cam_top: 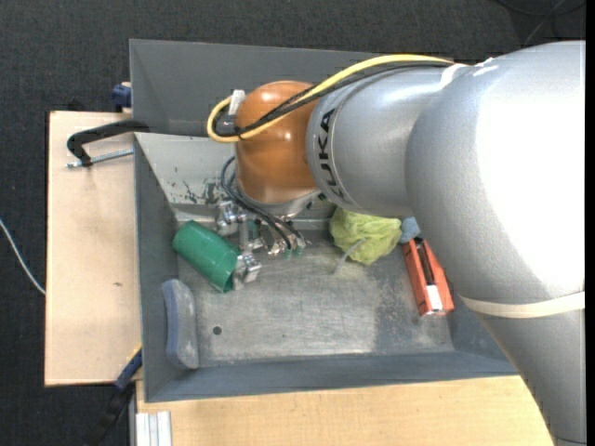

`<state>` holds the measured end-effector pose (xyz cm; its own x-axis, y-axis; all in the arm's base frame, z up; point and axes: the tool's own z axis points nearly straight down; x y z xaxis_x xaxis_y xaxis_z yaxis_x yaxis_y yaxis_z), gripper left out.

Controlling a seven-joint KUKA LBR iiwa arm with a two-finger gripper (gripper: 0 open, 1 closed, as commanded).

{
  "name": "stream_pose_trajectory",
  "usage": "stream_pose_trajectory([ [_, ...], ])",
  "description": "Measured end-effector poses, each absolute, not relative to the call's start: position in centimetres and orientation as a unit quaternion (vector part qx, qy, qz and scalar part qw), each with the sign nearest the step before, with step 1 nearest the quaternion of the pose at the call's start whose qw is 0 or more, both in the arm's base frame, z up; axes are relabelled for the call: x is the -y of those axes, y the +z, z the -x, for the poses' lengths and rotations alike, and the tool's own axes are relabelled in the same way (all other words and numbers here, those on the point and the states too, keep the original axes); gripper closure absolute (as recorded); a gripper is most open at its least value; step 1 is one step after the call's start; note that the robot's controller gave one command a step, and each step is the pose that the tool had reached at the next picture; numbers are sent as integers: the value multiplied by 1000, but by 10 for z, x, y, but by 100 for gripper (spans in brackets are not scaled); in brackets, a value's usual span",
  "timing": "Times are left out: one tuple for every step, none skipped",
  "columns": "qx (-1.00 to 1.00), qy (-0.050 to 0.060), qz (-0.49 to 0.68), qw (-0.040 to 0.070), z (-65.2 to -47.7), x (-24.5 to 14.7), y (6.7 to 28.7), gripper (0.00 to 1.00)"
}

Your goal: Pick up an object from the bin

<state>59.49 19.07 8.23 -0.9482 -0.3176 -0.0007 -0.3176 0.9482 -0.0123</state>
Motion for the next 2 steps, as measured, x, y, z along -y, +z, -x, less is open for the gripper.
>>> stream_pose_trajectory([
  [-987,-6,161,1,-595,-190,82,100],
  [-987,-6,161,1,-595,-190,82,100],
])
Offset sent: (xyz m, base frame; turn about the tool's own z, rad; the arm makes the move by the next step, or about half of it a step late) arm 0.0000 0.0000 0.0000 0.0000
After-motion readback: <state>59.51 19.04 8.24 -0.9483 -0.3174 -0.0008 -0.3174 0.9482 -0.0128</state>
